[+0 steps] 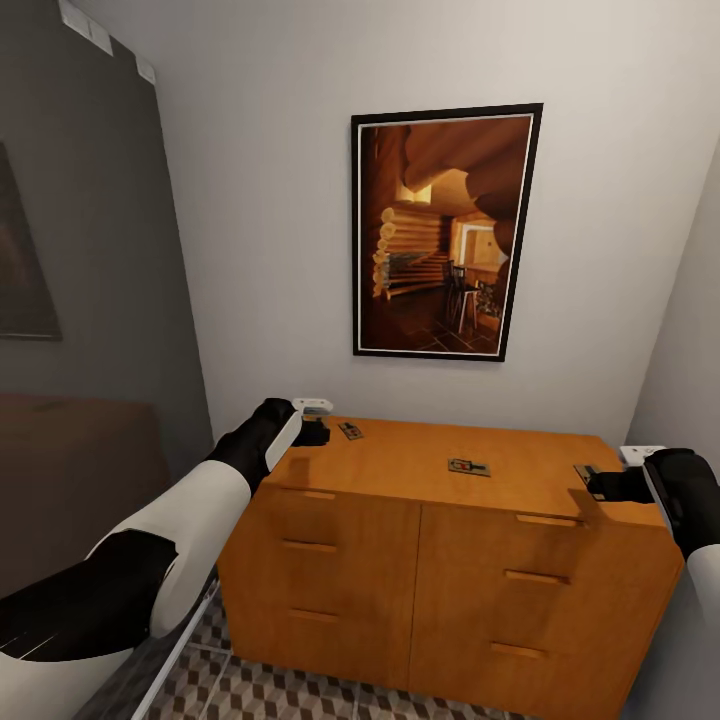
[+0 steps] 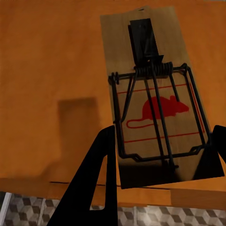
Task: Take the four mousetraps from the cabinet in the bathroom and place them on the bathroom floor. Make sure all four end up on the same floor surface, and ensure that at least two of them are either under or directly next to the same bathroom sink.
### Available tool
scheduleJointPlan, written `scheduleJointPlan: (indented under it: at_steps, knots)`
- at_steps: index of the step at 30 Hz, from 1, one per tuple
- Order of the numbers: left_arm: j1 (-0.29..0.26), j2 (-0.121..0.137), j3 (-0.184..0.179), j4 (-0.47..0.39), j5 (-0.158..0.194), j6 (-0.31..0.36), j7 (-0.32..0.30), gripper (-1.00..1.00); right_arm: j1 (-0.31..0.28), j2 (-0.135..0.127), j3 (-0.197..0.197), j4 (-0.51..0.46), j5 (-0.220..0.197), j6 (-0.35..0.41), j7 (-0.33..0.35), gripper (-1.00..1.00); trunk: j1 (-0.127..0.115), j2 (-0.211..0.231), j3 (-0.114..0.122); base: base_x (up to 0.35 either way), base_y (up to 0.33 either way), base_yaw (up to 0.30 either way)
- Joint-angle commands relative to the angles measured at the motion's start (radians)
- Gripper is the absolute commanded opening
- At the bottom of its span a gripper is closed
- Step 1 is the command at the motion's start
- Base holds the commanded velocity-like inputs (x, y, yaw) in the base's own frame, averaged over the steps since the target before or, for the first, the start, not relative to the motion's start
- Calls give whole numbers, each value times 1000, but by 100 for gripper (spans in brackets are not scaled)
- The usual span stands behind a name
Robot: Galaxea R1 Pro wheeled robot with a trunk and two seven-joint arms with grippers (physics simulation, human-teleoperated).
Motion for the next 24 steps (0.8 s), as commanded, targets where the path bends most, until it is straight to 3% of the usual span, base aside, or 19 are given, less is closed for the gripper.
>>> scheduleJointPlan:
  at_steps: [1, 6, 7, 14, 24]
  knots:
    - [-1, 1, -7, -1, 9, 4, 8, -100, -1, 0, -2, -1, 8, 3, 6, -100, 0, -1, -1, 0, 0, 0]
    - [-1, 1, -7, -1, 8, 4, 7, -100, -1, 11, -1, -1, 8, -2, 1, -100, 0, -1, -1, 0, 0, 0]
    - [-1, 1, -7, -1, 7, 4, 6, -100, -1, 13, -3, -5, 8, -36, -5, -100, 0, -1, -1, -43, 20, 0]
    - [-1, -1, -8, -1, 7, 6, 5, -100, -1, 94, -6, 5, 3, -153, -124, -100, 0, -1, -1, -232, 120, 0]
    - [-1, -13, -9, -1, 6, 5, 1, -100, -1, 113, -6, 6, 0, -195, -181, -100, 0, -1, -1, -304, 104, 0]
